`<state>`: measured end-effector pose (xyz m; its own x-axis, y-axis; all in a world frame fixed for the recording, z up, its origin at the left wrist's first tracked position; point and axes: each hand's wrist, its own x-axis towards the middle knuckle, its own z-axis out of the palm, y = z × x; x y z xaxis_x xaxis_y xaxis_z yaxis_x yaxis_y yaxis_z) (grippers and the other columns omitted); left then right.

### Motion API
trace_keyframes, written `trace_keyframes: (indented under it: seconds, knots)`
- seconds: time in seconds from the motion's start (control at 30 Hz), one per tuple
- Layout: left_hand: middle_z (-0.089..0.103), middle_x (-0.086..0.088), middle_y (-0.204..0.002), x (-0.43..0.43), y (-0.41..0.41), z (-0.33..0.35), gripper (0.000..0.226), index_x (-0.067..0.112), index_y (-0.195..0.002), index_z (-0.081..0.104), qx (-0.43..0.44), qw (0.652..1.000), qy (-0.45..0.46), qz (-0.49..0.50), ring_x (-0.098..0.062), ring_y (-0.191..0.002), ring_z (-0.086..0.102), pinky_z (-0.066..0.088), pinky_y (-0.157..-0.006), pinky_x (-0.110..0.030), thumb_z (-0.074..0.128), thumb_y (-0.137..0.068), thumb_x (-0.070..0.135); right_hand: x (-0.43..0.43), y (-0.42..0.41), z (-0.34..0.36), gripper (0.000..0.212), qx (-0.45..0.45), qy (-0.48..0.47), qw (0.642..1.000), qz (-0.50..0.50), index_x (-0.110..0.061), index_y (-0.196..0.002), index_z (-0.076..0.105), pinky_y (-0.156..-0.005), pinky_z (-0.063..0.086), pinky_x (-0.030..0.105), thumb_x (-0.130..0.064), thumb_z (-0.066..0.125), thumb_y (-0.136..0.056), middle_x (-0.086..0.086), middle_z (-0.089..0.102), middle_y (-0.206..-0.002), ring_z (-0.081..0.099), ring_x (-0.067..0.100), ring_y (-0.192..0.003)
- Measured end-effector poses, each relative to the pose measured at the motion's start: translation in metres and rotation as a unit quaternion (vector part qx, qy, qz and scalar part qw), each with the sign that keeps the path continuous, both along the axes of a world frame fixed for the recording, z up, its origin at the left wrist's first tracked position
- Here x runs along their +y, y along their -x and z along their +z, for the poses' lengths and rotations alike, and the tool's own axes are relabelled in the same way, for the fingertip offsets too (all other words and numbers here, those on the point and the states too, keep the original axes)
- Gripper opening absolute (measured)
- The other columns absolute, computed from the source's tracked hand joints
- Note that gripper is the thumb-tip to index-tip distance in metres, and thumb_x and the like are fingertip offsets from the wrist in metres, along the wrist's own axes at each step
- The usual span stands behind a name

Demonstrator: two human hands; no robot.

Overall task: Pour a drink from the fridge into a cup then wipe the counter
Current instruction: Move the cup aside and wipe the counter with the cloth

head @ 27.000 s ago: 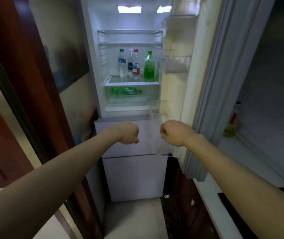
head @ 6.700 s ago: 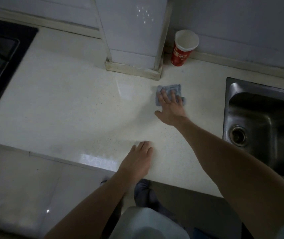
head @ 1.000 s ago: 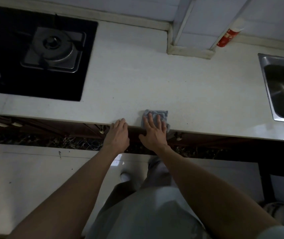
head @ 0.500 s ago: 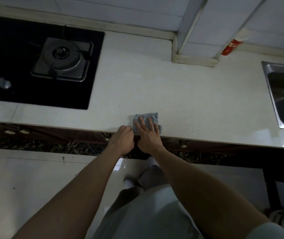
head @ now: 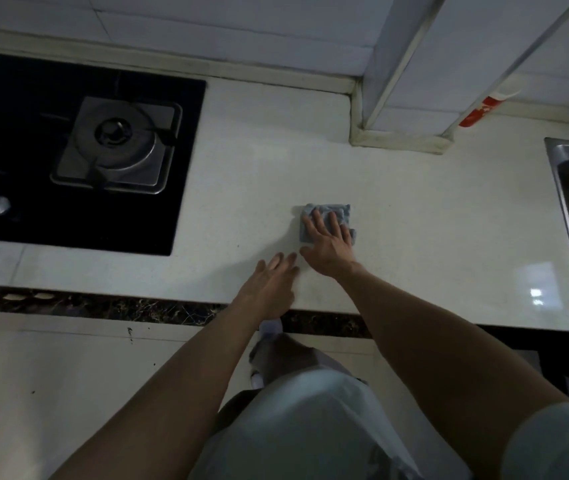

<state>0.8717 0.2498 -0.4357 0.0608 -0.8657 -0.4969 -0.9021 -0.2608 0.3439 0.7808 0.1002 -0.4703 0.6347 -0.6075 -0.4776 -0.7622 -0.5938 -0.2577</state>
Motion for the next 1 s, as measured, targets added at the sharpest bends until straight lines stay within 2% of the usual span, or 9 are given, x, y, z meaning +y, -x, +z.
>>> trace_keyframes:
  seconds: [0.13,0.23,0.33,0.5,0.6,0.8,0.9,1.0]
  knots:
    - [0.003,-0.008,-0.166,-0.025,-0.016,-0.005,0.058,0.01,-0.155,0.025,-0.031,0.999,0.005,-0.019,-0.029,-0.152,0.005,0.013,-0.122,-0.05,0.041,-0.103,0.03,-0.038,-0.02,-0.004,0.078,-0.002,-0.004,1.0,-0.006,-0.036,-0.154,-0.001,-0.119,-0.012,0.048,-0.051,0.044,-0.093,-0.008,-0.013,-0.162,-0.019,0.025,-0.148]
    - [0.007,-0.012,-0.165,-0.041,-0.027,-0.007,0.054,0.008,-0.151,0.031,-0.06,0.997,-0.003,-0.044,-0.031,-0.151,0.012,0.021,-0.119,-0.051,0.036,-0.104,0.033,-0.065,-0.036,-0.004,0.077,-0.006,0.003,1.0,-0.003,-0.035,-0.154,0.0,-0.12,-0.01,0.048,-0.05,0.044,-0.093,-0.008,-0.012,-0.162,-0.018,0.024,-0.148]
    - [0.017,-0.014,-0.162,-0.051,-0.037,-0.007,0.046,0.005,-0.142,0.043,-0.054,0.996,-0.016,-0.073,-0.032,-0.146,0.022,0.032,-0.114,-0.049,0.041,-0.101,0.025,-0.095,-0.055,-0.002,0.076,-0.008,0.006,1.0,0.004,-0.034,-0.155,0.001,-0.116,-0.013,0.046,-0.048,0.044,-0.094,-0.007,-0.011,-0.163,-0.017,0.025,-0.148]
    - [0.022,-0.016,-0.159,-0.055,-0.043,0.0,0.048,0.005,-0.144,0.041,-0.059,0.993,-0.008,-0.107,-0.031,-0.144,0.026,0.029,-0.117,-0.043,0.042,-0.099,0.02,-0.149,-0.095,-0.006,0.076,-0.002,0.011,1.0,0.013,-0.032,-0.155,0.001,-0.119,-0.009,0.046,-0.049,0.043,-0.094,-0.006,-0.009,-0.163,-0.015,0.027,-0.149]
    - [0.021,-0.015,-0.16,-0.058,-0.044,0.006,0.047,0.006,-0.145,0.041,-0.049,0.994,-0.006,-0.095,-0.03,-0.145,0.024,0.027,-0.118,-0.041,0.042,-0.099,0.016,-0.175,-0.114,-0.004,0.076,-0.003,0.024,1.0,0.017,-0.031,-0.155,0.002,-0.119,-0.005,0.047,-0.048,0.043,-0.094,-0.005,-0.007,-0.163,-0.011,0.027,-0.149]
    - [0.044,-0.012,-0.145,-0.072,-0.05,0.006,0.039,0.004,-0.133,0.054,-0.021,0.997,-0.006,-0.068,-0.027,-0.131,0.041,0.038,-0.108,-0.039,0.043,-0.097,0.013,-0.218,-0.155,-0.011,0.071,0.0,0.04,0.999,-0.017,-0.033,-0.153,0.003,-0.119,-0.001,0.05,-0.046,0.037,-0.093,-0.006,-0.002,-0.163,-0.006,0.028,-0.15]
    - [0.038,-0.014,-0.15,-0.069,-0.048,0.0,0.041,0.004,-0.135,0.053,-0.029,0.996,-0.014,-0.086,-0.029,-0.135,0.037,0.033,-0.113,-0.042,0.043,-0.096,0.013,-0.241,-0.17,-0.013,0.063,0.015,0.048,0.999,-0.018,-0.03,-0.154,0.009,-0.12,-0.003,0.048,-0.045,0.031,-0.097,-0.004,0.001,-0.163,-0.002,0.029,-0.149]
    - [0.022,-0.017,-0.16,-0.062,-0.045,-0.006,0.048,0.002,-0.144,0.042,-0.036,0.995,-0.023,-0.086,-0.033,-0.144,0.026,0.027,-0.117,-0.047,0.042,-0.097,0.011,-0.256,-0.183,-0.007,0.059,0.013,0.061,0.998,-0.023,-0.026,-0.153,0.013,-0.12,-0.003,0.048,-0.04,0.031,-0.099,0.0,0.005,-0.163,0.002,0.031,-0.149]
